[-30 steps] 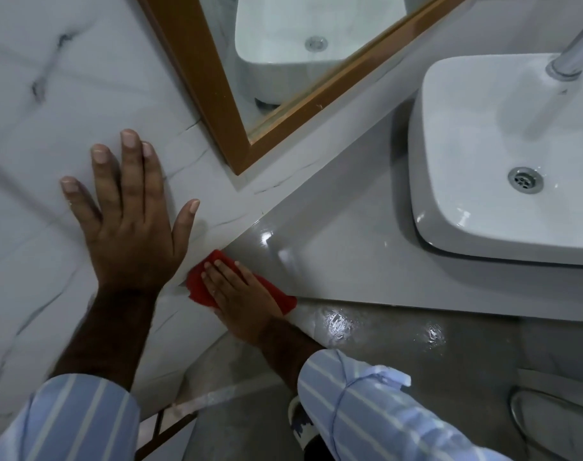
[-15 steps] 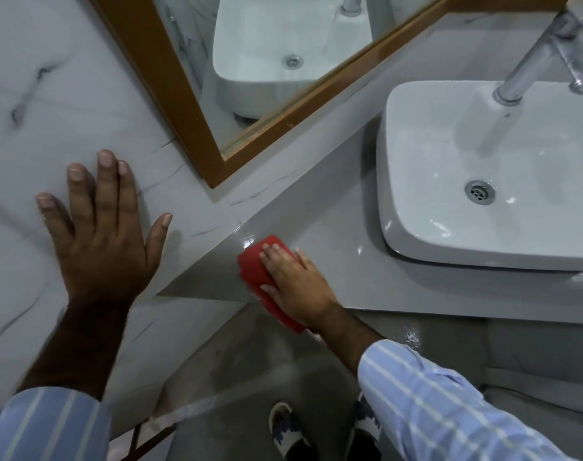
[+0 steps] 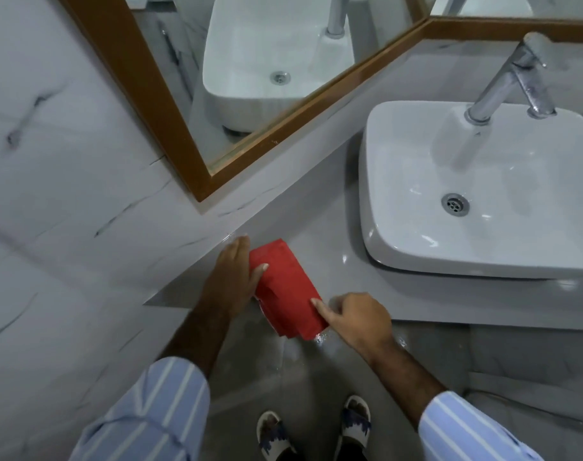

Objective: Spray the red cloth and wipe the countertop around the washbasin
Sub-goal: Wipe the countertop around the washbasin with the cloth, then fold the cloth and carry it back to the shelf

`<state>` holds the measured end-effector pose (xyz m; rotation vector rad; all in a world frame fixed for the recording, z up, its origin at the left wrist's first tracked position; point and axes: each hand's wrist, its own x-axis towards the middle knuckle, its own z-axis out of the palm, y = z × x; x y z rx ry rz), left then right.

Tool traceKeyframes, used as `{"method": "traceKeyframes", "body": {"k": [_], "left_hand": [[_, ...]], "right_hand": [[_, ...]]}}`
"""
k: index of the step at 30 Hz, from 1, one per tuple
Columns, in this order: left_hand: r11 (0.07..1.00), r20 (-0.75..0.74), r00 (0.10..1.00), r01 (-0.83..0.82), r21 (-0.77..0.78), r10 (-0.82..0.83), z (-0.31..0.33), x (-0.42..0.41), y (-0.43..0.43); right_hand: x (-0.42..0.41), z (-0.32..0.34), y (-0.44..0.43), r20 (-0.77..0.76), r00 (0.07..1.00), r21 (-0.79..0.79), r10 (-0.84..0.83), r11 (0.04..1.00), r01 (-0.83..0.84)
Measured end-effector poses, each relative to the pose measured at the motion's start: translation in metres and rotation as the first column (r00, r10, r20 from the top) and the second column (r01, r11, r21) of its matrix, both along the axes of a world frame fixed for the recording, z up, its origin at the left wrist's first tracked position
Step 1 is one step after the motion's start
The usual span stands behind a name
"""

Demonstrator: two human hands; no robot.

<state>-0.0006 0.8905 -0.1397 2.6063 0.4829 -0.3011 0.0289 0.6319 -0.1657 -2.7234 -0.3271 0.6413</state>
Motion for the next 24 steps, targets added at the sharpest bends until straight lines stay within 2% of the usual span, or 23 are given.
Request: {"method": "traceKeyframes", "body": {"k": [1, 2, 4, 5, 7, 8, 9, 10, 12, 14, 15, 17, 19, 24], "left_hand": [[0.999, -0.040, 0.999, -0.017, -0.028, 0.015, -0.004, 0.008, -0.007], [1.000, -0.068, 0.997, -0.020, -0.021, 0.018, -0.008, 0.013, -0.013], [0.999, -0.069, 0.997, -0.014, 0.052, 0.018, -0.014, 0.021, -0.023], [0.997, -0.052, 0.998, -0.032, 0.071, 0.036, -0.015, 0.024, -0.027], [0.994, -0.043, 0.996, -0.076, 0.074, 0.079, -0.018, 0.029, -0.031], [0.994, -0.059, 0.994, -0.091, 0.065, 0.095, -0.018, 0.033, -0.031], [0.993, -0.079, 0.990, -0.110, 0.036, 0.113, -0.016, 0.036, -0.031], [0.990, -0.094, 0.986, -0.141, -0.010, 0.139, -0.015, 0.038, -0.030], [0.971, -0.136, 0.970, -0.217, -0.104, 0.202, -0.010, 0.041, -0.026], [0.925, -0.188, 0.941, -0.317, -0.208, 0.280, -0.002, 0.041, -0.022], [0.879, -0.210, 0.923, -0.373, -0.296, 0.322, 0.002, 0.038, -0.022], [0.724, -0.245, 0.897, -0.441, -0.530, 0.367, 0.014, 0.033, -0.029], [0.555, -0.257, 0.899, -0.424, -0.715, 0.355, 0.029, 0.027, -0.042], [0.464, -0.195, 0.942, -0.307, -0.831, 0.274, 0.071, 0.035, -0.090]], "right_hand": [[0.001, -0.001, -0.008, -0.135, 0.990, -0.051, -0.042, 0.998, 0.036], [0.001, -0.003, -0.012, -0.257, 0.961, -0.039, -0.098, 0.995, 0.091], [-0.004, -0.007, -0.015, -0.478, 0.857, 0.083, -0.195, 0.961, 0.265], [-0.008, -0.010, -0.013, -0.585, 0.787, 0.155, -0.194, 0.926, 0.343], [-0.019, -0.014, -0.005, -0.771, 0.618, 0.270, -0.150, 0.803, 0.532], [-0.025, -0.016, -0.001, -0.832, 0.532, 0.277, -0.156, 0.714, 0.643], [-0.030, -0.018, 0.002, -0.867, 0.468, 0.268, -0.171, 0.632, 0.728], [-0.035, -0.020, 0.005, -0.875, 0.448, 0.271, -0.185, 0.579, 0.769], [-0.043, -0.020, 0.008, -0.852, 0.474, 0.318, -0.223, 0.499, 0.806], [-0.047, -0.016, 0.008, -0.792, 0.540, 0.405, -0.284, 0.417, 0.814], [-0.047, -0.012, 0.007, -0.765, 0.564, 0.446, -0.311, 0.375, 0.813], [-0.042, 0.000, -0.001, -0.741, 0.570, 0.504, -0.354, 0.268, 0.821], [-0.036, 0.014, -0.016, -0.742, 0.559, 0.532, -0.370, 0.182, 0.827], [-0.024, 0.057, -0.086, -0.712, 0.547, 0.593, -0.440, 0.042, 0.804]]}}
